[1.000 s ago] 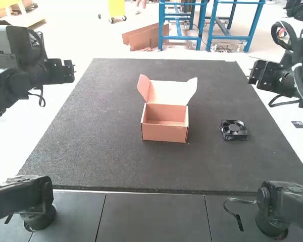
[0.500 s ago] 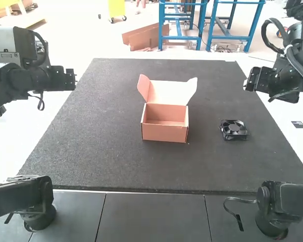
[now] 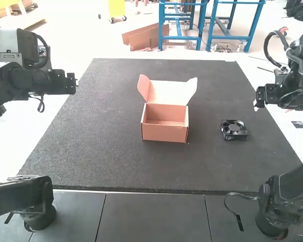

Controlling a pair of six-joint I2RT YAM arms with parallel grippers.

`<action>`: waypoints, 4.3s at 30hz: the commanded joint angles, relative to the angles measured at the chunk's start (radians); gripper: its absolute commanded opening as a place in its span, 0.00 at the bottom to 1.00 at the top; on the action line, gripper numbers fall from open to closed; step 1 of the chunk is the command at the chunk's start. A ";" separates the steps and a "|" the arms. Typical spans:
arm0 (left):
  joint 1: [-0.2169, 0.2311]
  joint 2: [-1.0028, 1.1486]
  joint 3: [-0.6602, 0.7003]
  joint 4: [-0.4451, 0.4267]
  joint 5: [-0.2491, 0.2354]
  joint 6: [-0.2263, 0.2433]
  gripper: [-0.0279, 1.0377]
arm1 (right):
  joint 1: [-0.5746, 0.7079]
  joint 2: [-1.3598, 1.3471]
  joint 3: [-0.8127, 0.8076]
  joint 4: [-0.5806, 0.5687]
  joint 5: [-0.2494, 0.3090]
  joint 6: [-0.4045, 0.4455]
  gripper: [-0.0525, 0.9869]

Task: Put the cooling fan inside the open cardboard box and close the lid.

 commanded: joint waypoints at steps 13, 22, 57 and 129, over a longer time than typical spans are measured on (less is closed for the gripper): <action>-0.010 0.002 0.014 0.000 0.022 0.022 0.94 | -0.046 0.179 0.052 -0.033 -0.142 -0.127 0.92; -0.010 -0.004 -0.001 -0.002 0.023 0.022 0.94 | -0.046 0.328 0.162 -0.027 -0.096 -0.099 0.92; -0.008 0.011 -0.010 0.049 0.022 0.022 0.94 | -0.027 0.702 0.395 -0.096 -0.068 0.016 0.91; -0.079 -0.001 -0.018 0.031 0.022 0.082 0.94 | 0.442 0.049 0.360 -0.213 -0.243 0.655 0.03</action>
